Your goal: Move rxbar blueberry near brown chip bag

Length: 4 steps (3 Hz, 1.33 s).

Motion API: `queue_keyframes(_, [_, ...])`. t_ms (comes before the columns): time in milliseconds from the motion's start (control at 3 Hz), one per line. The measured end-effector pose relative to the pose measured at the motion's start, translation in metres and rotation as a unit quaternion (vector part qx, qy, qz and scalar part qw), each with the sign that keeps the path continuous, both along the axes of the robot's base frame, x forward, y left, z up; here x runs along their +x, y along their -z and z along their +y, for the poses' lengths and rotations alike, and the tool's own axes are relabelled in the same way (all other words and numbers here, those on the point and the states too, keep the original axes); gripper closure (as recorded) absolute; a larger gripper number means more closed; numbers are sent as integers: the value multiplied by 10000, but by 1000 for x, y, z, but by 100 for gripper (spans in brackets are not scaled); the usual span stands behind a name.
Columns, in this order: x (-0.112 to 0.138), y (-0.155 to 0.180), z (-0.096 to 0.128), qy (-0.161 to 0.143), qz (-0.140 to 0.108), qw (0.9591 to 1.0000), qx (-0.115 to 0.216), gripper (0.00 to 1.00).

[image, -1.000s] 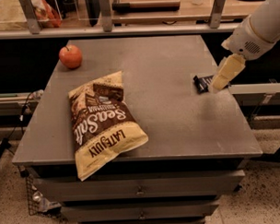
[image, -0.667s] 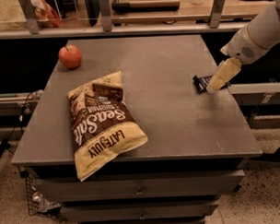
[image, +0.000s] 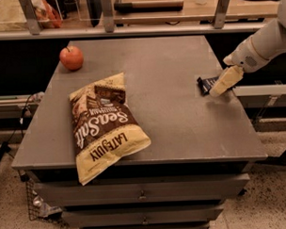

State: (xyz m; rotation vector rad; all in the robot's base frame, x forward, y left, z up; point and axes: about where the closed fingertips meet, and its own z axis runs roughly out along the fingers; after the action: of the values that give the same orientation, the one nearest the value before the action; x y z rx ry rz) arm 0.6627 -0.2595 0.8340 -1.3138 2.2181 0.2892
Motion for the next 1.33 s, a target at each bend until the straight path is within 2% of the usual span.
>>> queue_keyframes(667, [5, -1, -8, 12, -90, 9999, 116, 61])
queue_keyframes(1000, [3, -17, -2, -92, -198, 9996, 164, 92])
queue_keyframes(1333, [-11, -16, 18, -334, -77, 9990, 270, 100])
